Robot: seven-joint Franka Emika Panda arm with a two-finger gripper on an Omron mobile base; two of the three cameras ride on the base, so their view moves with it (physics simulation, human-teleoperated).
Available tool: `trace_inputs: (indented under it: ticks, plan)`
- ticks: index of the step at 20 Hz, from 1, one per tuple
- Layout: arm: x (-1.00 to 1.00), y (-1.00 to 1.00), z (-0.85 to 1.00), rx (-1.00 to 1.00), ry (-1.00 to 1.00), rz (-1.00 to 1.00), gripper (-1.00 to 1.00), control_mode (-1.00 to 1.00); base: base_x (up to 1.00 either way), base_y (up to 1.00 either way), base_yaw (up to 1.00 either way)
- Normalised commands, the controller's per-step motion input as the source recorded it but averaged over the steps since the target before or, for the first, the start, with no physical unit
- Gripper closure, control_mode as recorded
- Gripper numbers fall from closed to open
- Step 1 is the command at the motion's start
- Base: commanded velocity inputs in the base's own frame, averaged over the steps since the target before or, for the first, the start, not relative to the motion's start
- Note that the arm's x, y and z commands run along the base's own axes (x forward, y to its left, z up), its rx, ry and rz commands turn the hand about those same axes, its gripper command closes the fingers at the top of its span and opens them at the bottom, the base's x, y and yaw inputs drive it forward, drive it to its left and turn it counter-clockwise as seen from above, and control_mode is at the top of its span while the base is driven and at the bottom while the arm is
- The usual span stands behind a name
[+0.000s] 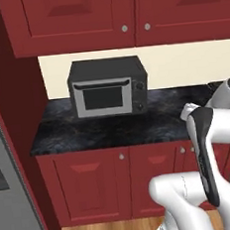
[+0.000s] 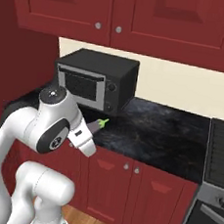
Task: Place the eggplant in the correct fridge rack based on whether it is a fruit or vegetable. Finally, close the fridge door.
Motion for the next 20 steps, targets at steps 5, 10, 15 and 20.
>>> trace_inputs:
  ticks: [5,10,15,20]
  plan:
    - [0.0,0.0,0.0,0.0,0.0,0.0,1.0,1.0,-0.16,0.09,0.55]
    - [0.0,0.0,0.0,0.0,0.0,0.0,1.0,1.0,-0.14,0.2,0.7]
    - [0.0,0.0,0.0,0.0,0.0,0.0,1.0,1.0,-0.04,0.52,0.59]
    - [0.0,0.0,0.0,0.0,0.0,0.0,1.0,1.0,0.62,0.98,0.35]
